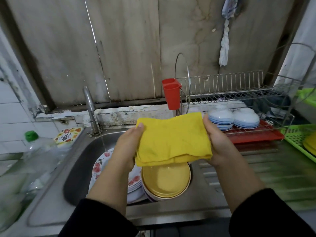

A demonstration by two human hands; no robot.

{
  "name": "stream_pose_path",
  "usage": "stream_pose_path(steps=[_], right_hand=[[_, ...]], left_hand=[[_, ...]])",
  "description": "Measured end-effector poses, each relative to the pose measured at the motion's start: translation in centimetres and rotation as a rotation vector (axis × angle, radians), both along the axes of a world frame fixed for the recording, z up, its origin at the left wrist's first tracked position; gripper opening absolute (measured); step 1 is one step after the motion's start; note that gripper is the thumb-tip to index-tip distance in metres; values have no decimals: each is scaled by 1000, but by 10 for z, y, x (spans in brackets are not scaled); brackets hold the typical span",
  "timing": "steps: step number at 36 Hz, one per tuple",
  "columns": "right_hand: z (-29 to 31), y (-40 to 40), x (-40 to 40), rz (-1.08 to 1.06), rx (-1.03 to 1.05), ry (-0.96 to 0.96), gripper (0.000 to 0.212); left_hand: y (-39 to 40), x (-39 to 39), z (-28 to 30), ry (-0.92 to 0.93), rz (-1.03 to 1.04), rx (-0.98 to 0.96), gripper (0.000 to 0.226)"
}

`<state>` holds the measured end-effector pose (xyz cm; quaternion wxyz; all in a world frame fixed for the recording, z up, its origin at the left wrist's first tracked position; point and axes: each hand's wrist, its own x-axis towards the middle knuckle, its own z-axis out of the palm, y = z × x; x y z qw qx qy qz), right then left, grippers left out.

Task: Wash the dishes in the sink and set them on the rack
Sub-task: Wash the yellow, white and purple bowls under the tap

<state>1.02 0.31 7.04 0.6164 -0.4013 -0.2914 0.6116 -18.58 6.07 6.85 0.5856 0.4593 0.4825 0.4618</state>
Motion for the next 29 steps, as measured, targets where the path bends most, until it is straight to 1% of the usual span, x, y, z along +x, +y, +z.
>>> stream_pose_path(steps=[1, 2, 4, 5, 6, 7, 8, 10, 11, 12, 13, 14, 15, 16, 19, 21, 22, 23, 24, 25, 26, 27, 29], right_hand=[[-4, -1, 0, 39, 37, 27, 40], [-7, -3, 1, 53, 61, 56, 43], [-13, -2, 2, 44, 55, 97, 59], [-15, -2, 3, 30, 41, 125, 58], [-16, -1, 3, 25, 30, 167, 50], [-16, 0, 4, 21, 23, 209, 38], [-17, 1, 5, 24, 24, 244, 29], [-20, 3, 7, 35, 25, 284, 26], [-22, 4, 7, 37, 25, 292, 26], [-23, 4, 8, 30, 14, 296, 27], [-25, 5, 9, 19, -3, 295, 28], [-28, 4, 10, 13, -20, 291, 28], [-31, 4, 12, 13, -35, 286, 30], [-34, 3, 14, 21, -39, 283, 33], [-44, 2, 18, 61, -20, 274, 64], [-46, 3, 18, 90, 14, 301, 74], [-47, 4, 18, 112, 38, 340, 82], [-47, 4, 17, 144, 60, 373, 86], [-47, 4, 16, 172, 83, 386, 81], [-47, 5, 16, 196, 97, 374, 75], [-48, 5, 16, 209, 105, 352, 71], [-47, 4, 15, 228, 108, 326, 70], [-49, 5, 15, 256, 117, 315, 70]], left_hand=[[1, -3, -1, -148, -28, -118, 23], [0, -5, -2, -228, -53, -186, 24], [-2, -7, -8, -251, -121, -182, 23], [-4, -6, -12, -231, -143, -137, 25], [-7, -4, -15, -193, -157, -86, 27], [-10, -2, -17, -114, -149, -18, 28], [-14, 1, -19, 4, -120, 55, 29], [-14, 5, -25, 293, -36, 239, 37], [-14, 7, -27, 392, -14, 314, 41], [-14, 7, -29, 442, -5, 360, 43], [-14, 7, -30, 454, -2, 372, 43], [-14, 7, -31, 416, -2, 343, 42], [-14, 7, -31, 320, -22, 273, 40], [-15, 6, -30, 171, -47, 183, 38], [-19, 3, -26, -220, -130, -49, 28], [-20, 4, -26, -457, -151, -128, 27], [-22, 6, -27, -589, -141, -169, 29], [-25, 9, -27, -698, -128, -197, 30], [-26, 12, -29, -764, -113, -214, 27], [-29, 15, -29, -811, -96, -228, 30], [-30, 17, -31, -846, -80, -242, 42], [-30, 18, -32, -862, -65, -256, 48], [-29, 19, -32, -857, -43, -278, 44]])
